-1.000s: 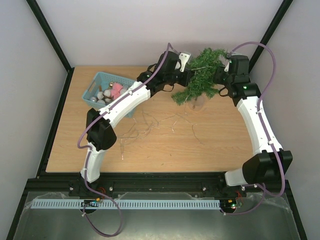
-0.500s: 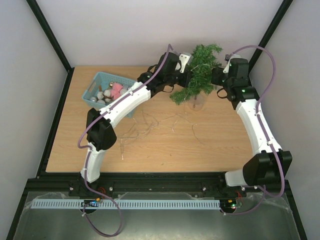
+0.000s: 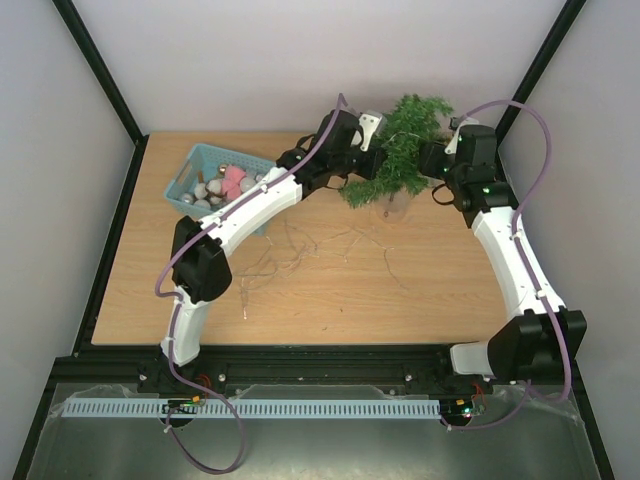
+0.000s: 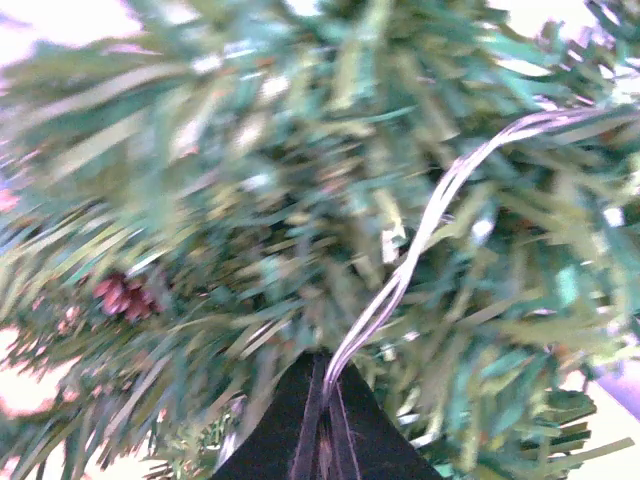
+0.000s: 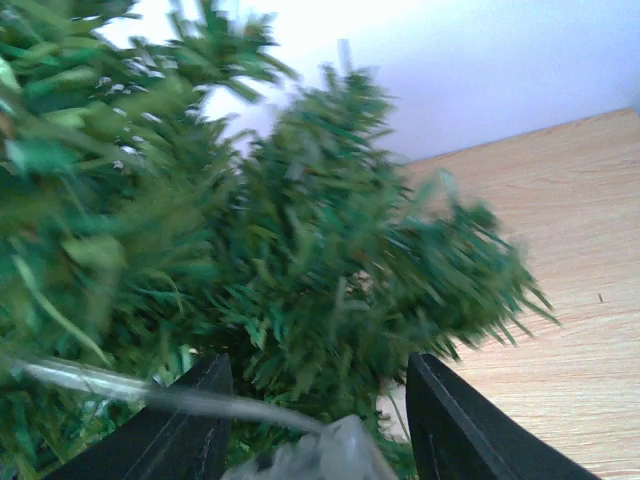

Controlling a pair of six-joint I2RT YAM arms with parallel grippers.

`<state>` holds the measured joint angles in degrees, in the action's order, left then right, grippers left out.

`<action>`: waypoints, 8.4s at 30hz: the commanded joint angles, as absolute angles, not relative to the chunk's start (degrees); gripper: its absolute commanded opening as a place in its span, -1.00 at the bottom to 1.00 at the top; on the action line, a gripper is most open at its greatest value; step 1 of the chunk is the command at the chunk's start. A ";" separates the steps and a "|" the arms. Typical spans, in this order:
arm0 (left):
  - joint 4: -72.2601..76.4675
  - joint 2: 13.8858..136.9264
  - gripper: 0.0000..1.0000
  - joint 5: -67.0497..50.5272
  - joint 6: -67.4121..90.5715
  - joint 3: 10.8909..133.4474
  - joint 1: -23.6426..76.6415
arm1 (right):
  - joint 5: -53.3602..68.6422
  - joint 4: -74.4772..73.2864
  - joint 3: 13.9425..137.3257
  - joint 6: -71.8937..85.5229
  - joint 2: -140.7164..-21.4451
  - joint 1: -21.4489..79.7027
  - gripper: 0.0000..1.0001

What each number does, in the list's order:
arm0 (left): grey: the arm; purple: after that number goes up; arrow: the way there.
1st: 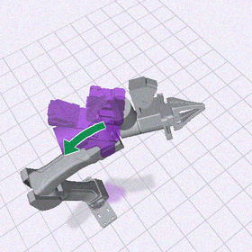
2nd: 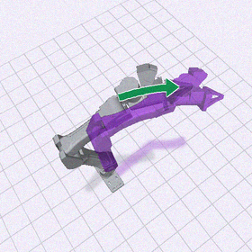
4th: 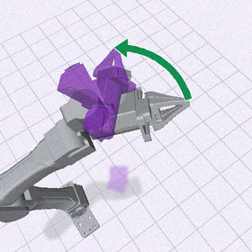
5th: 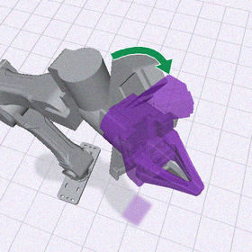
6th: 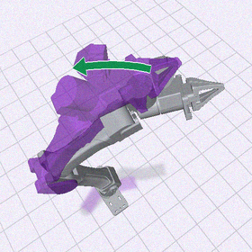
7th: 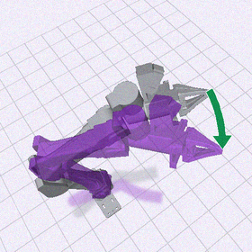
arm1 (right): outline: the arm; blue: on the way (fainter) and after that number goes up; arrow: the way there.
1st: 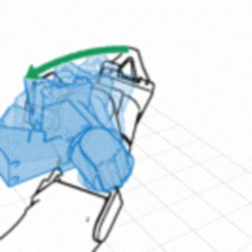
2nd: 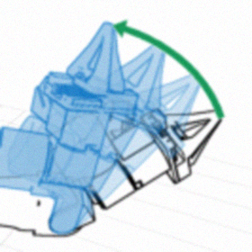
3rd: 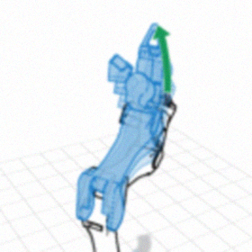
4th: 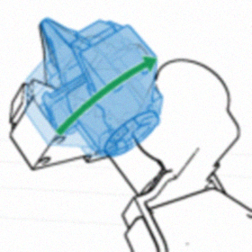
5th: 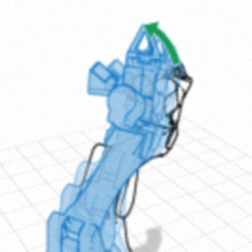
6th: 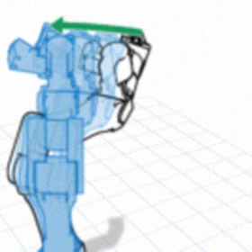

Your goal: Decorate the small christmas tree

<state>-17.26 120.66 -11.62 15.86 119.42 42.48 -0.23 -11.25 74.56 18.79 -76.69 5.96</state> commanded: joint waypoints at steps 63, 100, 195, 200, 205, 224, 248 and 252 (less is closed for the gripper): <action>12.98 79.64 0.38 -7.99 25.27 46.04 48.67 | 10.07 -33.50 79.35 24.93 -58.85 3.60 0.61; 26.55 118.82 -0.67 -23.18 36.38 72.55 33.82 | 24.67 21.45 37.01 56.25 -85.72 -9.39 -0.30; 41.80 118.06 -0.79 -18.97 42.45 57.46 41.09 | 36.66 38.51 36.01 56.85 -103.89 -6.04 -0.21; 38.45 113.21 -0.55 -18.19 40.47 55.43 39.72 | 37.54 37.66 33.89 56.16 -100.44 -8.41 -0.09; 32.47 107.14 -0.42 -15.24 37.20 52.26 39.81 | 36.24 30.93 32.11 53.80 -94.97 -9.61 -0.06; 27.79 83.79 0.28 0.15 23.45 27.83 50.80 | 29.03 3.31 21.62 43.71 -61.08 -10.11 0.24; 26.06 110.36 0.19 19.11 8.27 48.88 60.68 | 34.82 -0.17 18.13 43.19 -50.68 -10.11 0.28; 24.59 110.13 -0.52 21.22 9.30 49.21 61.16 | 35.08 -1.29 17.85 42.60 -49.19 -10.11 0.28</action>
